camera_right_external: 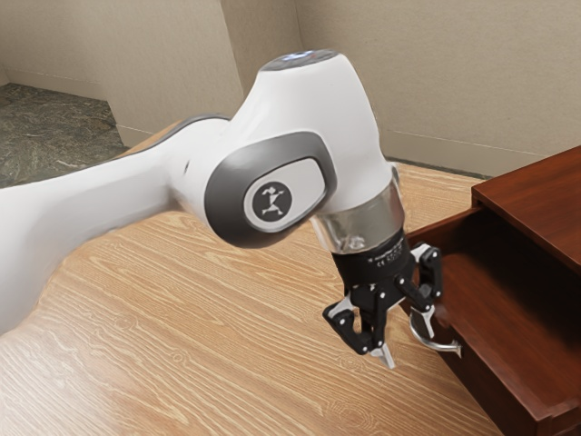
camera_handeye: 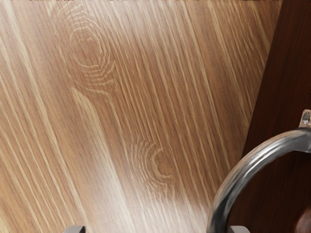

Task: Pull the drawer handle with one arm to open the drawer

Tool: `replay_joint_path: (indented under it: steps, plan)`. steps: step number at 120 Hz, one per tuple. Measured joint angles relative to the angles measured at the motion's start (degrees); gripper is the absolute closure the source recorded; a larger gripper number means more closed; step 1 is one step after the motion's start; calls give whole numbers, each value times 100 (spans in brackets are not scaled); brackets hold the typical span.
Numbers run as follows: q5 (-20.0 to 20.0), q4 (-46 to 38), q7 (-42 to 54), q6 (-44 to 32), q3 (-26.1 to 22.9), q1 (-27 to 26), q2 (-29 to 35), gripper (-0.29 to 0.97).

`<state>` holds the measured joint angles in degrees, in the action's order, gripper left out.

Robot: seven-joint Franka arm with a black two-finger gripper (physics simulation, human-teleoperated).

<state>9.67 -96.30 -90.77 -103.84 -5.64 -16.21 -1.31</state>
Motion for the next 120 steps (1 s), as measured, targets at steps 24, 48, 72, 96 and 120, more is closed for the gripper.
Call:
replay_joint_path:
  steps: [24, 48, 72, 96, 120]
  plan:
    - [44, -215, -43, -13, 16, 39, 212, 34]
    - [59, -194, -74, -17, 19, 60, 157, 33]
    - [60, -181, -96, -10, 32, 52, 144, 30]
    - [60, -57, -109, 60, 73, 7, 92, 27]
    - [53, 217, -118, 340, 126, -35, 97, 26]
